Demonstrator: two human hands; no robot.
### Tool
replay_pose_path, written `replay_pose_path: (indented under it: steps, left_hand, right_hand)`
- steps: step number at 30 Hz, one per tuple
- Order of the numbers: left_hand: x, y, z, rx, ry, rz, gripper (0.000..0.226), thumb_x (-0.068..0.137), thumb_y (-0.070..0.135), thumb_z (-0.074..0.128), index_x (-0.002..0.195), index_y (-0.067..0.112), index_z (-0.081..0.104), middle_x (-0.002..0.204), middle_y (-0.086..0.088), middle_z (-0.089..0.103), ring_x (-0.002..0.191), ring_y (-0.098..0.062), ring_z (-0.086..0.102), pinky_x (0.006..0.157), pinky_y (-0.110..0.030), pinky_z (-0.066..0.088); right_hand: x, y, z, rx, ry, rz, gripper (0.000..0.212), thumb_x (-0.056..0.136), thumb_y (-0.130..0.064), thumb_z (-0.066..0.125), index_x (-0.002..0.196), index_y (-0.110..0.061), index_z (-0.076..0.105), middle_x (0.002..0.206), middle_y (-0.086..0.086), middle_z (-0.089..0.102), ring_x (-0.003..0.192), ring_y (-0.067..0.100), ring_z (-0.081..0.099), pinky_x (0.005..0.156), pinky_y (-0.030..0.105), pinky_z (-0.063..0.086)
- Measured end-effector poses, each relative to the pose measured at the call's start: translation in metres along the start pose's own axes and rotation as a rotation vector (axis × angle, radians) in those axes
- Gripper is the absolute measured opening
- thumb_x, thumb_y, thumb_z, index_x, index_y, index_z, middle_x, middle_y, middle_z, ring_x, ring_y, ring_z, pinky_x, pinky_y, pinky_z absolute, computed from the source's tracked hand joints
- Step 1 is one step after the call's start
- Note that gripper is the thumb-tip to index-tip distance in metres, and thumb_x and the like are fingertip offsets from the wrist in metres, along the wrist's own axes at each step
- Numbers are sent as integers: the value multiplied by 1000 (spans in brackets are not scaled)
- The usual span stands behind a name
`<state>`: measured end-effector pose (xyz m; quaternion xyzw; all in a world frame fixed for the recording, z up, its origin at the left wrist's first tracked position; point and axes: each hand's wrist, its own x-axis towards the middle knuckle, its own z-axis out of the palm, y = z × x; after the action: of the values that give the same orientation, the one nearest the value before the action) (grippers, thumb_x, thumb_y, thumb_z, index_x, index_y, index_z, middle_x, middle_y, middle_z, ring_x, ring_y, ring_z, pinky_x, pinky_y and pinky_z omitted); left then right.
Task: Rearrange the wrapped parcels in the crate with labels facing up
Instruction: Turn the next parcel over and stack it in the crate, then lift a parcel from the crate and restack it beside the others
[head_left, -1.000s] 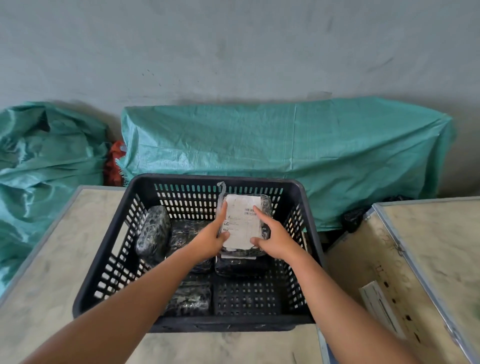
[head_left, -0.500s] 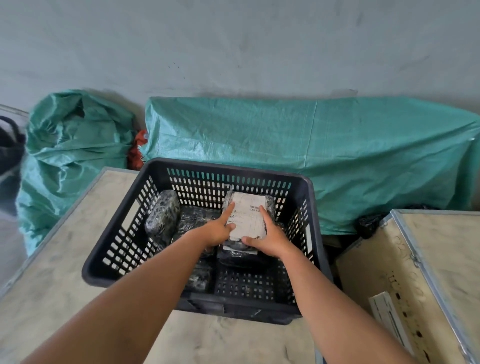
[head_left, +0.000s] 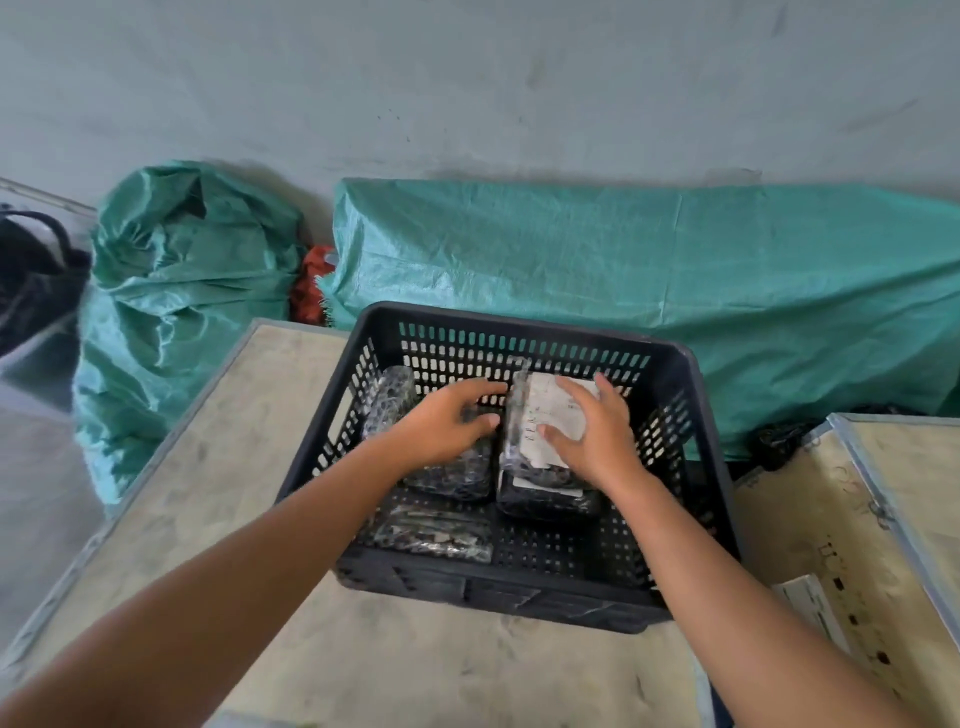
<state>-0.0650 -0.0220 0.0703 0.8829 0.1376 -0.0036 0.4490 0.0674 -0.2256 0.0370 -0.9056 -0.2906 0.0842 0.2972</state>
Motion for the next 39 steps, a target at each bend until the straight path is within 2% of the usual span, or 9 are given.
replay_pose_path:
  steps: [3,14,18,22,30,34,35,37,39]
  left_hand:
    - [-32,-23,-43,164,150,103,48,97,26,69,143,31,58,160,-3,41,150,-24,29,121,-44,26]
    - [-68,-66,-80,210,388,-104,46,94,16,71,137,30,65,161,-25,32,153,-36,18,125,-53,14]
    - [-70,-85,-84,156,298,-229,58,97,23,67,147,46,49,159,-18,38,148,-29,35,116,-42,34]
    - [-74,-92,-81,-14,316,-234,59,100,19,60,137,63,46,106,4,70,74,-16,71,58,-33,58]
    - [-73,-92,-76,-70,358,-251,65,99,13,61,126,70,51,111,30,62,95,-28,71,75,-40,61]
    - [-71,-93,-75,-126,357,-255,64,100,11,59,127,69,52,117,17,67,89,-19,62,87,-54,57]
    - [-71,-92,-75,-129,356,-258,64,100,10,59,126,69,53,117,14,68,89,-19,60,88,-56,57]
    - [-72,-90,-75,-121,358,-262,65,100,10,59,125,70,53,115,15,67,87,-27,66,84,-56,58]
    - [-74,-88,-76,-108,355,-262,64,101,10,59,126,68,52,116,19,65,93,-38,70,73,-54,61]
  right_hand:
    - [11,-48,24,199,-26,-156,66,89,-39,79,149,-32,52,161,11,38,152,26,27,120,45,27]
    - [44,-69,150,-233,-591,-170,96,84,-39,84,162,-30,29,172,12,9,157,36,5,125,53,15]
    - [40,-54,170,-394,-630,-98,113,78,-41,88,163,-42,14,172,7,-10,156,40,-12,124,58,4]
    - [28,-43,180,-524,-572,-167,122,84,-18,85,163,-43,-4,170,10,-21,154,40,-18,125,55,-1]
    - [38,-59,170,-421,-641,-116,107,86,11,68,164,-40,13,171,9,-13,153,43,-17,124,59,1]
    - [42,-68,157,-322,-711,-64,106,84,11,71,158,-46,23,171,8,-3,150,47,24,116,61,35]
    - [43,-68,153,-295,-718,-83,106,83,12,71,158,-47,23,171,11,1,123,36,55,101,51,53]
    - [44,-67,144,-247,-706,-171,103,84,15,66,157,-46,27,169,16,11,73,8,44,75,31,57]
    - [43,-67,139,-282,-666,-257,97,82,19,59,152,-45,39,171,9,8,115,27,62,94,50,56]
